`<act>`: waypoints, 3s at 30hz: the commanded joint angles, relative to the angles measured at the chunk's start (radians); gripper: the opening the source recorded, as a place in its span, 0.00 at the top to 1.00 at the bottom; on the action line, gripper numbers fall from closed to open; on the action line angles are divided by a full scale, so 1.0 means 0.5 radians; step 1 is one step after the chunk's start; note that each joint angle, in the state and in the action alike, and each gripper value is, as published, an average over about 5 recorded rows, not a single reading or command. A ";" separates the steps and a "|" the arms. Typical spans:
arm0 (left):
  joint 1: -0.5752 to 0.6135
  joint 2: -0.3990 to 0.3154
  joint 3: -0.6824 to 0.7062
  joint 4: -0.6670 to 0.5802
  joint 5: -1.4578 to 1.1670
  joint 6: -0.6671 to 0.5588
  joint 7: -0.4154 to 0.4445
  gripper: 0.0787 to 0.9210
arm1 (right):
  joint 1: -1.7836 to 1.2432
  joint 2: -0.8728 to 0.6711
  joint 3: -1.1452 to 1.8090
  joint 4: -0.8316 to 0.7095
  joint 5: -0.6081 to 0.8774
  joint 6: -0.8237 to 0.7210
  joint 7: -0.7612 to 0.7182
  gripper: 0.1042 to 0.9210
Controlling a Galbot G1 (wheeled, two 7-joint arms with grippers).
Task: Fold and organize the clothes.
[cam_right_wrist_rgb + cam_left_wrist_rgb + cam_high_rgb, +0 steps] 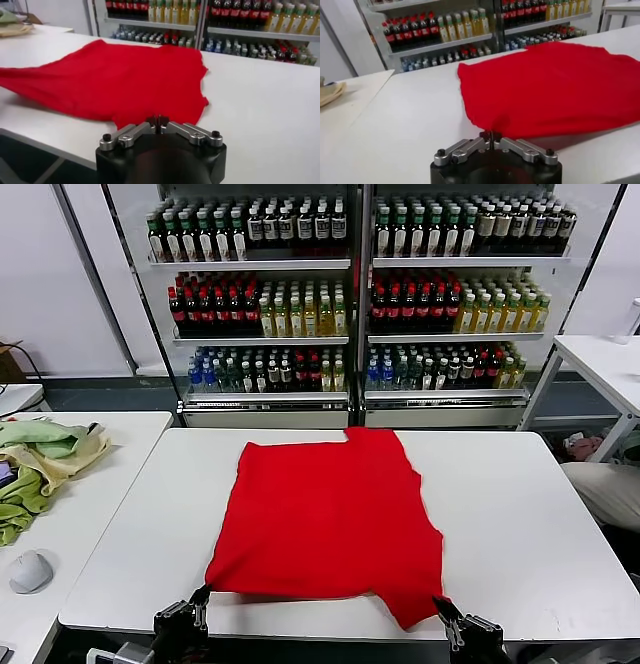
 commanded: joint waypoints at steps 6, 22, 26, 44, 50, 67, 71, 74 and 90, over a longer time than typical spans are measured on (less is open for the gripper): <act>-0.754 -0.022 0.074 0.445 -0.252 0.030 0.117 0.99 | 0.816 -0.009 -0.256 -0.315 0.054 -0.141 0.168 0.98; -1.067 -0.144 0.359 0.817 -0.164 -0.028 0.329 0.99 | 1.208 0.104 -0.559 -0.653 -0.128 -0.122 0.171 0.98; -1.086 -0.141 0.364 0.834 -0.155 -0.023 0.352 0.99 | 1.246 0.118 -0.579 -0.700 -0.188 -0.129 0.175 0.98; -1.187 -0.139 0.348 1.005 -0.165 -0.012 0.417 0.99 | 1.357 0.130 -0.605 -0.863 -0.253 -0.216 0.196 0.98; -1.201 -0.138 0.344 1.047 -0.154 -0.007 0.446 0.99 | 1.405 0.149 -0.631 -0.926 -0.268 -0.219 0.202 0.98; -1.308 -0.162 0.381 1.264 -0.052 -0.052 0.492 0.96 | 1.529 0.208 -0.763 -1.046 -0.389 -0.280 0.195 0.83; -1.295 -0.148 0.339 1.252 -0.054 -0.070 0.472 0.84 | 1.511 0.225 -0.743 -1.034 -0.399 -0.290 0.204 0.69; -1.233 -0.108 0.279 1.159 -0.095 -0.067 0.457 0.74 | 1.443 0.203 -0.670 -0.946 -0.397 -0.305 0.205 0.59; -0.863 -0.094 0.237 0.698 -0.282 0.125 0.299 0.19 | 0.979 0.193 -0.558 -0.686 -0.273 -0.321 0.271 0.13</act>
